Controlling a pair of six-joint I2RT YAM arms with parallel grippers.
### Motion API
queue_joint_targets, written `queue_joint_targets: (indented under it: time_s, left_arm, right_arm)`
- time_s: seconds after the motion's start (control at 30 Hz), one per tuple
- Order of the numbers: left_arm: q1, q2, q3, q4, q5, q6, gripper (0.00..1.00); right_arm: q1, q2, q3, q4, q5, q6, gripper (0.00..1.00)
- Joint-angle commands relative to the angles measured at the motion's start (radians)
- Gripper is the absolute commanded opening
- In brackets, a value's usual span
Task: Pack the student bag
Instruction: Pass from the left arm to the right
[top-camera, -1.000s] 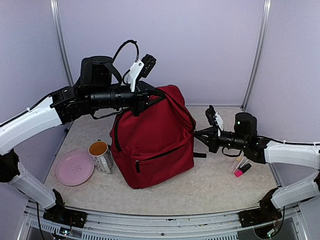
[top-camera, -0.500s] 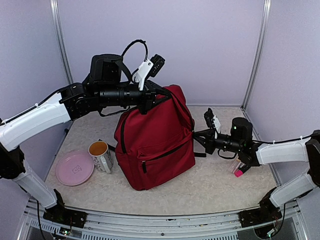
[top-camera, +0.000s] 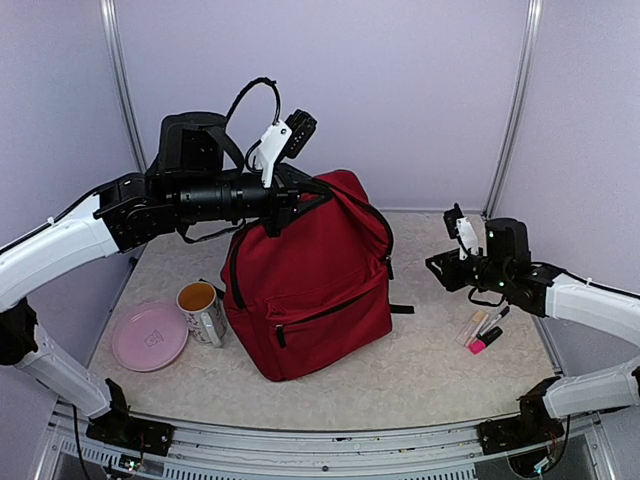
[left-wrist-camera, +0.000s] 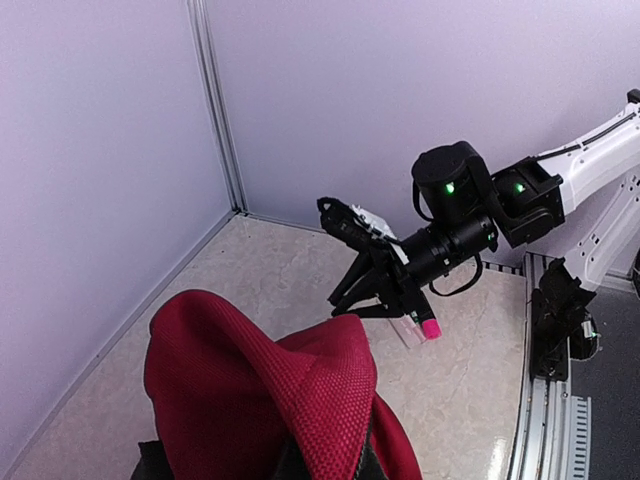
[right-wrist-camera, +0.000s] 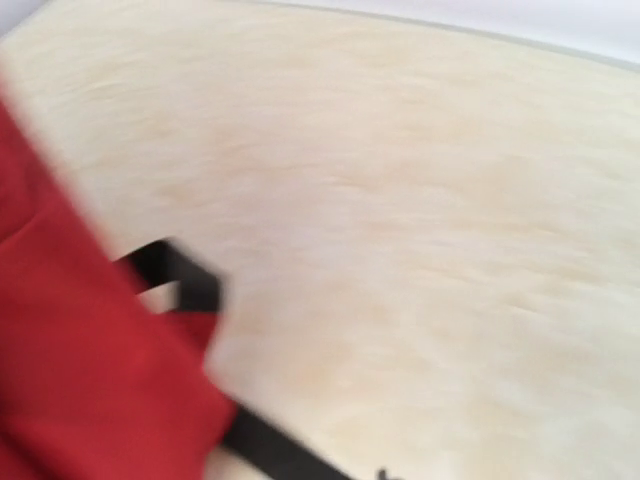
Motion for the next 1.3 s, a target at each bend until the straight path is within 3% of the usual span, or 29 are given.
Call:
queue_joint_targets:
  time_s: [0.0,0.13,0.27,0.37,0.43,0.57,0.73,0.9,1.03,1.27]
  left_arm:
    - [-0.014,-0.059,0.009,0.214,0.0,-0.005,0.0]
    - [-0.012,-0.04,0.015,0.223,-0.011,-0.033,0.0]
    - [-0.013,-0.016,0.017,0.221,-0.036,-0.071,0.0]
    - [-0.012,-0.012,0.007,0.219,-0.034,-0.079,0.0]
    - [-0.012,-0.013,0.004,0.209,-0.026,-0.077,0.0]
    - [-0.017,-0.015,-0.007,0.181,-0.012,-0.064,0.0]
    - [-0.02,-0.05,-0.058,0.175,0.029,-0.048,0.0]
    - [-0.018,-0.09,-0.098,0.168,0.056,-0.031,0.0]
    - [-0.013,-0.1,-0.114,0.157,0.089,-0.023,0.0]
    - [-0.014,-0.107,-0.138,0.145,0.14,-0.016,0.0]
  right_arm:
    - [-0.025,-0.074,0.036,-0.216,0.056,0.053,0.29]
    - [0.009,-0.154,-0.014,-0.116,-0.137,0.107,0.31]
    - [0.195,-0.222,-0.042,-0.022,-0.091,0.127,0.31]
    - [0.34,-0.244,-0.057,0.066,-0.049,0.12,0.39]
    - [0.396,-0.224,-0.041,0.079,-0.013,0.112,0.53]
    - [0.431,-0.121,0.044,0.037,0.021,0.101,0.98]
    - [0.44,-0.056,0.13,0.047,0.131,0.082,1.0]
    - [0.441,-0.101,0.167,0.03,0.259,0.03,1.0]
    - [0.441,-0.117,0.201,0.036,0.14,-0.084,1.0]
    - [0.441,0.003,0.343,-0.084,0.002,-0.16,0.97]
